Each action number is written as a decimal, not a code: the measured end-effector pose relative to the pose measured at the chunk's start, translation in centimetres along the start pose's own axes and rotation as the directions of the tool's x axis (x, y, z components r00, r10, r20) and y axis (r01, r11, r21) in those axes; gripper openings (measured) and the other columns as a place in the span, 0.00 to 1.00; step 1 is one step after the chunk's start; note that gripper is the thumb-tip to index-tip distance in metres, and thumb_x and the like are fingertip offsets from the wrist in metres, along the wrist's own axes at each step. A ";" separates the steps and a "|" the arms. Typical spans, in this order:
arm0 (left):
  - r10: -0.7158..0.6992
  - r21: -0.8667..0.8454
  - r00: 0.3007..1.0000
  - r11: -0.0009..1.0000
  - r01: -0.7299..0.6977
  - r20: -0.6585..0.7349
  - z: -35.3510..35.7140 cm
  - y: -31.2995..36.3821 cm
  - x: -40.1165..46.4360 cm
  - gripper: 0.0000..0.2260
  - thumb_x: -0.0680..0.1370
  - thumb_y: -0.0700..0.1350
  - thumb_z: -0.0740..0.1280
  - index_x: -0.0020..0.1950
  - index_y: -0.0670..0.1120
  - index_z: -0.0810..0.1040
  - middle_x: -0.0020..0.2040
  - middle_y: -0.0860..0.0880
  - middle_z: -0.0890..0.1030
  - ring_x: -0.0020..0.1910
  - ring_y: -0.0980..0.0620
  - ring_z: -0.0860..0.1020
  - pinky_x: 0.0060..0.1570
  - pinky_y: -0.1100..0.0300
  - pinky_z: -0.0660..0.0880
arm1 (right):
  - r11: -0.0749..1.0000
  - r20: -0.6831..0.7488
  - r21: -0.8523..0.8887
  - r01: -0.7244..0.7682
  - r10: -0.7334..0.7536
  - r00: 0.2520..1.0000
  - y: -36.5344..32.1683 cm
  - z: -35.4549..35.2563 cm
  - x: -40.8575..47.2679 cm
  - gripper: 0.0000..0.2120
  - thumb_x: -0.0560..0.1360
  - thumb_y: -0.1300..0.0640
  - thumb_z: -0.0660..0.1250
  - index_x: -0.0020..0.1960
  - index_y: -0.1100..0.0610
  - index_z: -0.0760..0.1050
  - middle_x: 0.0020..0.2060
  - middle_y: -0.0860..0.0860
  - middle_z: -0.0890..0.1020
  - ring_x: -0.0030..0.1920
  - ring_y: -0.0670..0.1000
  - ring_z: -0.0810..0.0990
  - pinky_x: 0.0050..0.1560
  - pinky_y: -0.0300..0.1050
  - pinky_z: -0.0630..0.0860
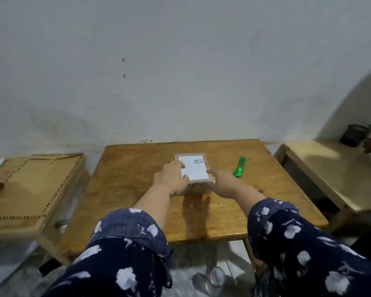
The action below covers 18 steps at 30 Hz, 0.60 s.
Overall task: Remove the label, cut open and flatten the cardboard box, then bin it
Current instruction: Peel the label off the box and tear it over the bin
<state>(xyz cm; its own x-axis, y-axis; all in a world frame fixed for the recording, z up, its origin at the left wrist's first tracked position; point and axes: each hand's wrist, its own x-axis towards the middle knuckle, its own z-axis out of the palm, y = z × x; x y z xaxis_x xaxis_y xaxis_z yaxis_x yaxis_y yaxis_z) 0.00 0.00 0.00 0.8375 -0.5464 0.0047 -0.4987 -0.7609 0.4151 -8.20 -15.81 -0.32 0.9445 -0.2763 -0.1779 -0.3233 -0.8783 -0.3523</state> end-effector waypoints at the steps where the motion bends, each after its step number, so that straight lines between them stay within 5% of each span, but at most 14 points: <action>1: -0.033 -0.003 0.997 0.999 0.033 0.064 0.4 -0.1 0.8 0.20 0.78 0.49 0.60 0.70 0.51 0.67 0.71 0.49 0.68 0.68 0.47 0.67 0.63 0.47 0.68 | 1.000 0.011 0.017 -0.011 0.011 1.000 0.4 -0.1 0.8 0.24 0.80 0.52 0.58 0.74 0.55 0.61 0.72 0.56 0.67 0.72 0.57 0.64 0.70 0.51 0.63; 5: -0.108 0.036 0.979 0.994 0.103 0.172 3.2 -1.1 4.9 0.24 0.78 0.54 0.60 0.73 0.50 0.63 0.74 0.48 0.64 0.72 0.46 0.63 0.67 0.42 0.64 | 0.999 0.045 0.022 -0.033 0.032 0.999 2.3 0.0 5.9 0.20 0.80 0.55 0.56 0.70 0.59 0.66 0.67 0.59 0.72 0.64 0.58 0.73 0.64 0.51 0.70; 12: -0.133 0.128 0.974 0.986 0.110 0.184 6.6 -1.8 10.2 0.40 0.74 0.71 0.53 0.79 0.50 0.48 0.79 0.51 0.43 0.77 0.52 0.39 0.73 0.38 0.41 | 0.994 -0.020 0.109 0.006 -0.003 1.000 4.7 1.1 14.5 0.19 0.80 0.56 0.59 0.70 0.59 0.67 0.68 0.59 0.68 0.66 0.60 0.70 0.66 0.52 0.69; 18: -0.101 0.244 0.981 0.968 0.058 0.167 8.5 -2.2 12.3 0.51 0.67 0.78 0.49 0.78 0.47 0.40 0.78 0.51 0.37 0.77 0.52 0.36 0.73 0.36 0.40 | 0.978 -0.097 0.205 0.029 -0.009 0.995 4.8 2.1 17.9 0.16 0.79 0.58 0.62 0.65 0.59 0.73 0.66 0.55 0.69 0.59 0.55 0.76 0.59 0.46 0.76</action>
<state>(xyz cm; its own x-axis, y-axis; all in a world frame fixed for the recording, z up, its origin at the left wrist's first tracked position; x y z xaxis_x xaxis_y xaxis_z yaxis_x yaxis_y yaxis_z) 9.47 -8.00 -8.61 0.8345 -0.5174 -0.1894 -0.4885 -0.8538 0.1797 7.05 -24.13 -7.14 0.9487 -0.3047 -0.0846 -0.3008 -0.7870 -0.5386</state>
